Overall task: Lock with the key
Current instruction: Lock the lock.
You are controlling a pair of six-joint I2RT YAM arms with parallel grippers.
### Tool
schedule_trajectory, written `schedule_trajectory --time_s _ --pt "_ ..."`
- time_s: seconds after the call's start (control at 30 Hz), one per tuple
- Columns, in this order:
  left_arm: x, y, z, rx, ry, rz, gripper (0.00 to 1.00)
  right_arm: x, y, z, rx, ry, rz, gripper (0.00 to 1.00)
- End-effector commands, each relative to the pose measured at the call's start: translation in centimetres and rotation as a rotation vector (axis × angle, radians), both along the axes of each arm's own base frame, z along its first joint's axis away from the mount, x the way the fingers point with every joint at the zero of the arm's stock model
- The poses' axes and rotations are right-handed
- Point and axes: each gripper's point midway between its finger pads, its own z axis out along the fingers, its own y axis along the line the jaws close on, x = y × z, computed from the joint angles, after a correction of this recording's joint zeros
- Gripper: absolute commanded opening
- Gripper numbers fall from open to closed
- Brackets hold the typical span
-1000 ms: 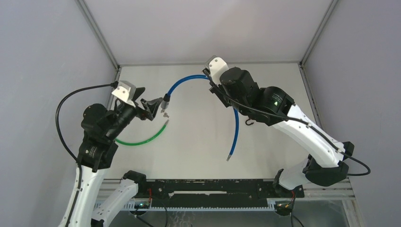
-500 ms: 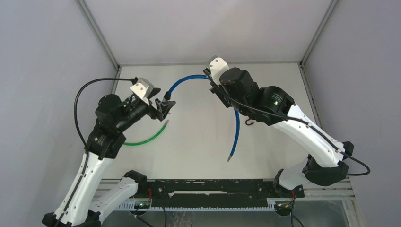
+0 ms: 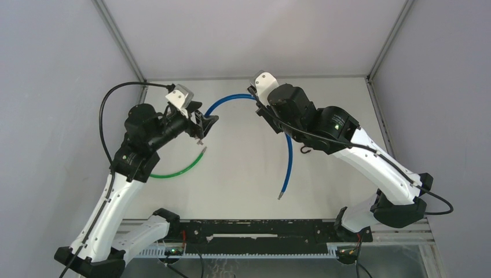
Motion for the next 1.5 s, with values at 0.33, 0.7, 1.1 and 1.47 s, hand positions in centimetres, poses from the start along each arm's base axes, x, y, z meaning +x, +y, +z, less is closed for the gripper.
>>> schedule_trajectory --time_s 0.33,0.7,1.1,1.47 --pt "-1.1 -1.3 5.0 -0.096 -0.08 -0.077 0.58 -0.7 0.6 3.3 0.126 -0.052 0.023 0.0" --pt "-1.1 -1.7 5.2 -0.108 -0.065 -0.093 0.02 -0.7 0.4 2.8 0.124 -0.039 0.011 0.0" --pt "-0.9 -1.9 6.8 -0.278 -0.015 -0.049 0.0 1.0 -0.5 0.2 0.228 0.023 -0.033 0.3" --pt "-1.7 0.4 10.0 -0.376 -0.131 0.047 0.0 -2.1 -3.6 -1.6 0.584 -0.004 -0.056 0.79"
